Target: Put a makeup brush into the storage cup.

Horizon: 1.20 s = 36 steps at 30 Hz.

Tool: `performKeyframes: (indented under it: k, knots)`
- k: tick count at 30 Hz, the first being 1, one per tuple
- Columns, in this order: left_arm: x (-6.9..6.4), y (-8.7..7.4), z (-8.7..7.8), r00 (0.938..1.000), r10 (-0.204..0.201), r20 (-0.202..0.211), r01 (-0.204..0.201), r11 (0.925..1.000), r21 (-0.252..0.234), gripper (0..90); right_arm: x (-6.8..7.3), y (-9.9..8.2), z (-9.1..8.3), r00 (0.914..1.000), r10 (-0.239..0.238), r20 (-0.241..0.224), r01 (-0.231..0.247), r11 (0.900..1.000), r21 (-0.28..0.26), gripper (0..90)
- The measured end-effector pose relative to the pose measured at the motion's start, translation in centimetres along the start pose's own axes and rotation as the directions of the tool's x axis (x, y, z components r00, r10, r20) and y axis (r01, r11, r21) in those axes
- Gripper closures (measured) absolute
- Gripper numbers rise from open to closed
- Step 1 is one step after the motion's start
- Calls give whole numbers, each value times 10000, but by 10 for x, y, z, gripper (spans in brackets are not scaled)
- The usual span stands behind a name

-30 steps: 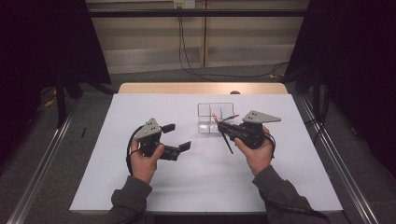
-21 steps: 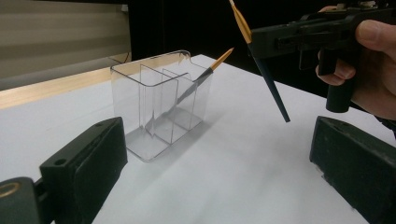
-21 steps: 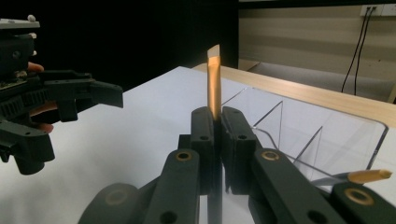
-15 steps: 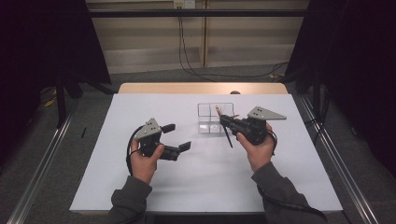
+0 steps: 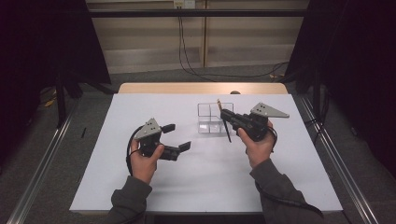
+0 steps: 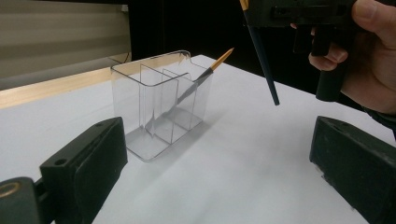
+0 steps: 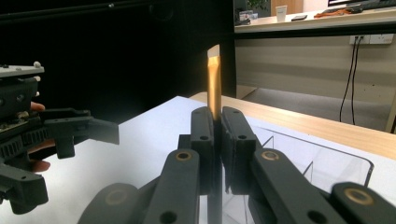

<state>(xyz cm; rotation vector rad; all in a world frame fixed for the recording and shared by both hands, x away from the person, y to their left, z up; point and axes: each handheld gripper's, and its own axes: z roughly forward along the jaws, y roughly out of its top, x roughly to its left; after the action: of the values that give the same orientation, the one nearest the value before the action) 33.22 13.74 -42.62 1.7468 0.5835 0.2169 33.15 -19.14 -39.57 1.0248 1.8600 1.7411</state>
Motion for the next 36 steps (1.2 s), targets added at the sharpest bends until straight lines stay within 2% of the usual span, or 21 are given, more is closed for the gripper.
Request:
performKeyframes:
  k: [3, 6, 9, 10, 17, 19, 20, 24, 27, 30, 36]
  knots:
    - [0, -1, 1, 9998, -136, 119, 138, 9998, -156, 38, -1, 1, 1, 10000, 9, -21, -9, 10000, -99, 849]
    - [0, 0, 0, 10000, -79, -12, 79, 9999, -110, 39, -2, 2, 3, 10000, 7, -5, -7, 9999, -167, 849]
    - [0, -1, 1, 9999, -114, 116, 116, 9998, -151, 40, -3, 4, 4, 10000, 73, -8, -73, 9998, -197, 848]
    - [0, 0, 0, 10000, -92, -35, 92, 10000, -22, 40, -4, 4, 5, 10000, -5, -25, 4, 9998, -178, 848]
    - [0, 0, 0, 10000, -88, -32, 88, 10000, -9, 40, -7, 8, 8, 9999, -100, 85, 102, 9995, -310, 849]
    - [0, -1, 1, 9999, -111, 125, 112, 9999, -105, 41, -8, 9, 9, 9999, -65, 96, 68, 9993, -366, 848]
    - [0, -1, 0, 10000, -96, -13, 96, 10000, -12, 41, -8, 9, 9, 9999, -49, 101, 53, 9993, -358, 848]
    - [0, -1, 0, 10000, -95, -14, 95, 10000, 8, 40, -10, 10, 10, 10000, -13, 98, 18, 9988, -484, 849]
    - [0, -1, 1, 9998, -136, 133, 138, 9998, -160, 41, -12, 10, 11, 9999, -37, 117, 43, 9984, -568, 848]
    - [0, -1, 0, 9999, -121, 25, 121, 9999, -71, 41, -13, 12, 12, 9999, -17, 146, 26, 9981, -622, 848]
    - [0, -1, 1, 9998, -166, 145, 169, 9997, -166, 41, -16, 16, 12, 9998, 4, 178, 11, 9964, -846, 848]
